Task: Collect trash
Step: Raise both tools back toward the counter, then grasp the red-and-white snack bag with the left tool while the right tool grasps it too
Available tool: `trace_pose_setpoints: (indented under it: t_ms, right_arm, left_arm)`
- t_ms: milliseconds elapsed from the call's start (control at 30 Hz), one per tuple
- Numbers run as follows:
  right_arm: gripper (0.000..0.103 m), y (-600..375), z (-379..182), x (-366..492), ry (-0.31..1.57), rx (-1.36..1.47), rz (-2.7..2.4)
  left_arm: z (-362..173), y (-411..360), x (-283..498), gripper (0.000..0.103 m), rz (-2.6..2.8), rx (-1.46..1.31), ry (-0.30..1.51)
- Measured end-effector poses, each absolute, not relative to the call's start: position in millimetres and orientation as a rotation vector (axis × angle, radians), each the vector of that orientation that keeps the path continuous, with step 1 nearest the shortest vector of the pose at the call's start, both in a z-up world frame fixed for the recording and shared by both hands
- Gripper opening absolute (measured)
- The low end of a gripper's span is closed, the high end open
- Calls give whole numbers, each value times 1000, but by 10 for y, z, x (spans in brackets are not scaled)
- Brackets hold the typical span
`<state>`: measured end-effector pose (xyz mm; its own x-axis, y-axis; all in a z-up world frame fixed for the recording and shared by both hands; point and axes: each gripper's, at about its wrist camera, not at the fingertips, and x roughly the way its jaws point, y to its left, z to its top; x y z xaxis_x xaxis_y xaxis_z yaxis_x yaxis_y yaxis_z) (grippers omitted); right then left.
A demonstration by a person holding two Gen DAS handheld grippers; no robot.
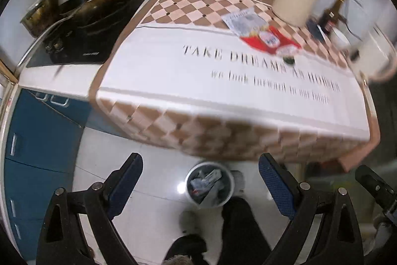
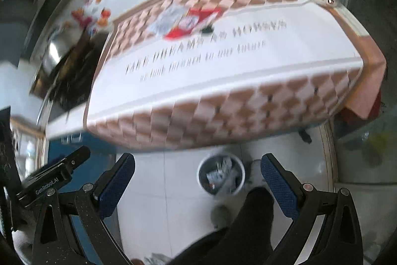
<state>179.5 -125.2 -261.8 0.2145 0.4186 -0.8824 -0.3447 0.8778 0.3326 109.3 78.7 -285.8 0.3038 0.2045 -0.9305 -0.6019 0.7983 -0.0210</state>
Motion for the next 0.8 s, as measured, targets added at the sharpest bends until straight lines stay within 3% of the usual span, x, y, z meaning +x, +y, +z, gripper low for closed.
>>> trace_pose_setpoints:
  t_ms: [167, 200, 300, 467, 533, 567, 800]
  right_arm:
    - [102, -1081, -2873, 2876, 1229, 118, 518]
    - [98, -951, -3007, 3197, 1237, 123, 524]
    - [69, -572, -3375, 3825, 1277, 105, 561]
    - [62, 52, -3842, 4407, 1299, 26, 620]
    - [31, 272, -4025, 4535, 1313, -29, 647]
    - [26, 333, -4092, 4561, 1320, -52, 655]
    - [24, -89, -4000, 4690, 1297, -53, 657]
  left_arm:
    - [-3009, 1119, 1779, 96, 711, -384, 1171]
    - [-3078, 1196, 1904, 96, 747, -376, 1186]
    - [-3303, 1412, 2190, 96, 836, -374, 1240]
    - [-3595, 1692, 2488, 96, 910, -432, 1311]
    - [-3665, 1759, 2587, 96, 918, -455, 1323]
    - [-3689, 1778, 2646, 96, 917, -461, 1330]
    - [-3855, 1914, 3180, 96, 853, -535, 1328]
